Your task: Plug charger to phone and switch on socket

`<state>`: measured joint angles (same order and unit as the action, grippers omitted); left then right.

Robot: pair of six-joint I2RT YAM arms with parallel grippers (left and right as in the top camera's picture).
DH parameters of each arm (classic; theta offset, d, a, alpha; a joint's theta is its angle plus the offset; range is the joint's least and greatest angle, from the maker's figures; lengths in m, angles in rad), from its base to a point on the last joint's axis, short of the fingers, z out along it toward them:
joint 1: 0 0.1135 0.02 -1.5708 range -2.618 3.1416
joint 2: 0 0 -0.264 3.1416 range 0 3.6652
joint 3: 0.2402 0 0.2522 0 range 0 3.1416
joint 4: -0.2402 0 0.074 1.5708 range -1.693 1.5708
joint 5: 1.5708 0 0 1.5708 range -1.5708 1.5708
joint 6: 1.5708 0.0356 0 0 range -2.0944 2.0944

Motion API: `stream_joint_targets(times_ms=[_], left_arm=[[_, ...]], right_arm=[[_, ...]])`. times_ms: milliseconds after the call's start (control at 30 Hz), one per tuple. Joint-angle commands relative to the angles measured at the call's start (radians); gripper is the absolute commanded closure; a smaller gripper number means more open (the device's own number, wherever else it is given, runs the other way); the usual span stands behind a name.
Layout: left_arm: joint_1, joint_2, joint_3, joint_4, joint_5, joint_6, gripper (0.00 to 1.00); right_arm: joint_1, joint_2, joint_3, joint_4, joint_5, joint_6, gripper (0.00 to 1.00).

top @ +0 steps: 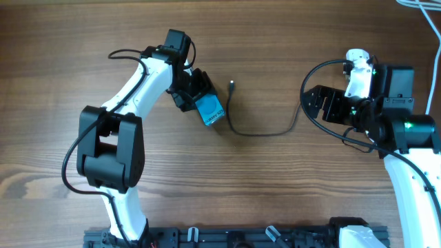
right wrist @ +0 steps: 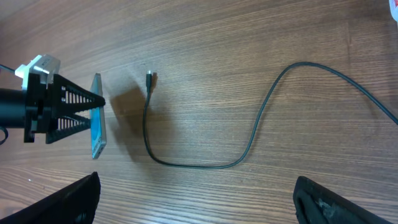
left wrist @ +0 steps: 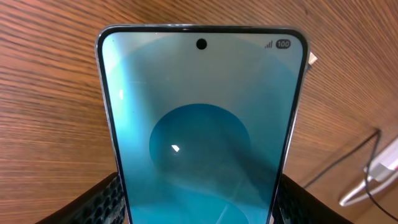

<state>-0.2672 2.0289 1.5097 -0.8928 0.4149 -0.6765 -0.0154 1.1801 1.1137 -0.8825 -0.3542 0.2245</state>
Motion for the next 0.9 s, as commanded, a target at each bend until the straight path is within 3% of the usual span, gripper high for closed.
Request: stream_joint_targets(times_ms=[0,267,467,867], left_arm=[[0.006,-0.037,0.023,0.003,0.088,-0.014,0.42],[0.069,-0.039,0.023,0.006,0.179,-0.065,0.43],[0.163,-0.039,0.023,0.006,0.370,-0.065,0.47],[0.168,-0.039,0.023,0.011,0.350,-0.073,0.48]], right_arm=[[0.006,0.008,0.023,0.002,0.013,0.015,0.00],[0.006,0.008,0.023,-0.001,0.013,0.015,0.00],[0.006,0.008,0.023,-0.009,0.012,0.016,0.00],[0.006,0.008,0.023,-0.009,0.001,0.023,0.00]])
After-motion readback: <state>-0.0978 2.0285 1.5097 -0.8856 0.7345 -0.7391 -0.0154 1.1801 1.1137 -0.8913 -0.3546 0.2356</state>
